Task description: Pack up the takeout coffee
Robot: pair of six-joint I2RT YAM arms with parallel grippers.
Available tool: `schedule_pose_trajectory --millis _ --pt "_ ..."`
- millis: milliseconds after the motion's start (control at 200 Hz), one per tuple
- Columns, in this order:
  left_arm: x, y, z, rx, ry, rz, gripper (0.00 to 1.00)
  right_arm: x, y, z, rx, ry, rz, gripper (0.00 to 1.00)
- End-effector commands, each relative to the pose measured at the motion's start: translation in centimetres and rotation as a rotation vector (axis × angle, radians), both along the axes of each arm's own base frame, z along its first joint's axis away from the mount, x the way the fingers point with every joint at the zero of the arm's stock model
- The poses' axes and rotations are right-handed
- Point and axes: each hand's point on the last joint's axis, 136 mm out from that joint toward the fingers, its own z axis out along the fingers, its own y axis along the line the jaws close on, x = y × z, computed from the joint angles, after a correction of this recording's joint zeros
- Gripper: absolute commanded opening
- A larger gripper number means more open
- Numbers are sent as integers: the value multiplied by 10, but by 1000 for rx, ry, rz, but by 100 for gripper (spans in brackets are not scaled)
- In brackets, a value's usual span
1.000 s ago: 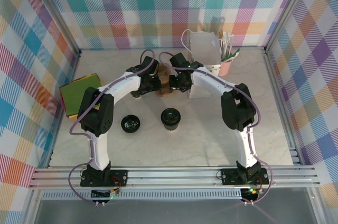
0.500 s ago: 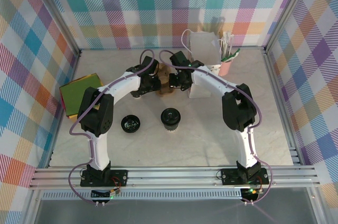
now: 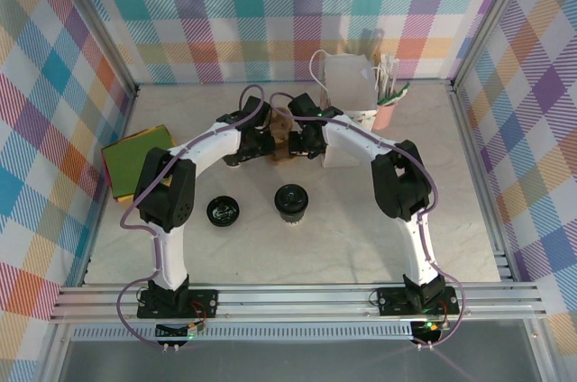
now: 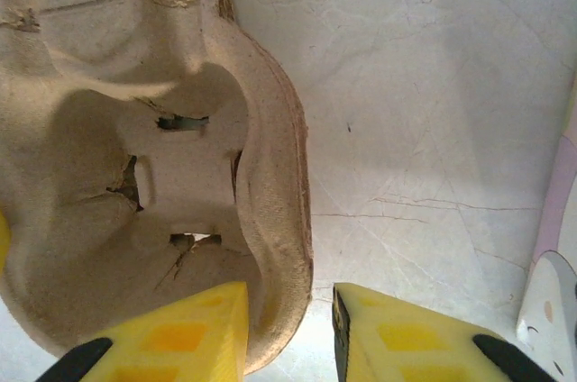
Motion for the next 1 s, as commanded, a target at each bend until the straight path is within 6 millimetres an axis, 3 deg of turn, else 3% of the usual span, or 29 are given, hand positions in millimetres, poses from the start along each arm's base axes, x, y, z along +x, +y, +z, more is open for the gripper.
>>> schedule_pose_trajectory --millis 0,275,450,995 --pt "0 7 -6 18 33 16 23 5 -3 -1 -11 1 -5 31" --pt "0 5 -9 13 42 9 23 5 -1 -4 -5 9 -1 28" --pt "0 3 -10 8 44 6 23 3 0 -2 4 11 3 16" --pt "3 6 27 -8 -32 19 23 8 8 44 97 -58 -17 12"
